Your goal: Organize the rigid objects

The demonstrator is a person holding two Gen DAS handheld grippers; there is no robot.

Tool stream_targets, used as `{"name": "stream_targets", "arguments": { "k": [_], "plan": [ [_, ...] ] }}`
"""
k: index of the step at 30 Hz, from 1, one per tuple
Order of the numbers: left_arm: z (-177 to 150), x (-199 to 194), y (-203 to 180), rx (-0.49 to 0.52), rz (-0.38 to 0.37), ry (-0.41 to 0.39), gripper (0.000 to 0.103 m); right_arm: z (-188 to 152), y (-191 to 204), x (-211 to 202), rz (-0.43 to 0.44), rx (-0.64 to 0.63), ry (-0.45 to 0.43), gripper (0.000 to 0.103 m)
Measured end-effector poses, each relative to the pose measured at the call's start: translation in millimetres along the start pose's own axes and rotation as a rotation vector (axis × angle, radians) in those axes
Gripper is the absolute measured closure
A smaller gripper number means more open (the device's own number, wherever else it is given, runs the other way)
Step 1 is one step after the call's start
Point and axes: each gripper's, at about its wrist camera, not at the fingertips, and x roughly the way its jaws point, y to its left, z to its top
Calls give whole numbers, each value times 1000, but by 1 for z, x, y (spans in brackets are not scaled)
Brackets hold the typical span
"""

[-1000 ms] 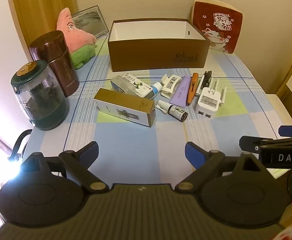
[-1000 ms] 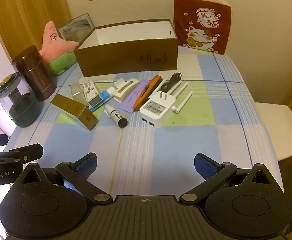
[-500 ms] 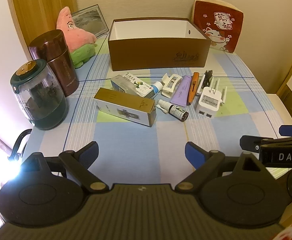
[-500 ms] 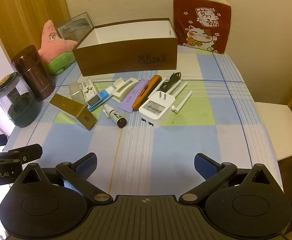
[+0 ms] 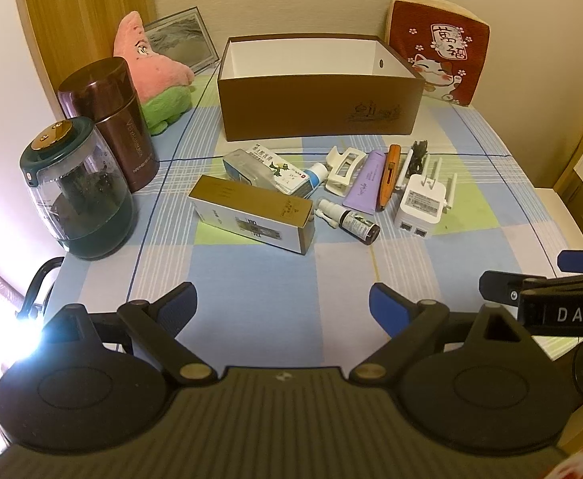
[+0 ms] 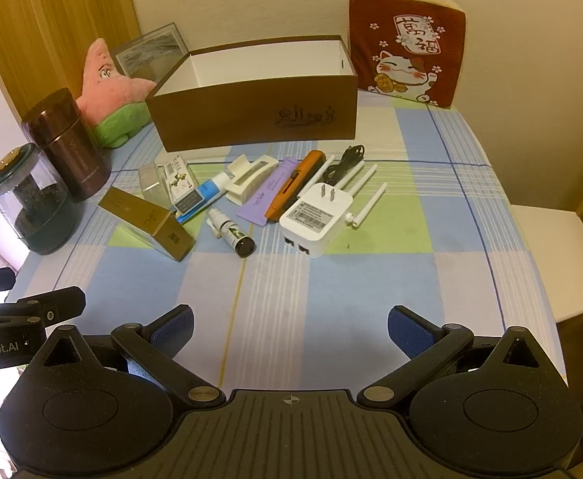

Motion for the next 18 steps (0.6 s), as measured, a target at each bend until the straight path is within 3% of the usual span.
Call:
{"name": "stream_targets", "arguments": {
  "k": [18],
  "plan": [
    [2, 3, 2, 1, 1, 2, 11, 3, 2, 3, -3, 2, 5, 2]
  ]
}}
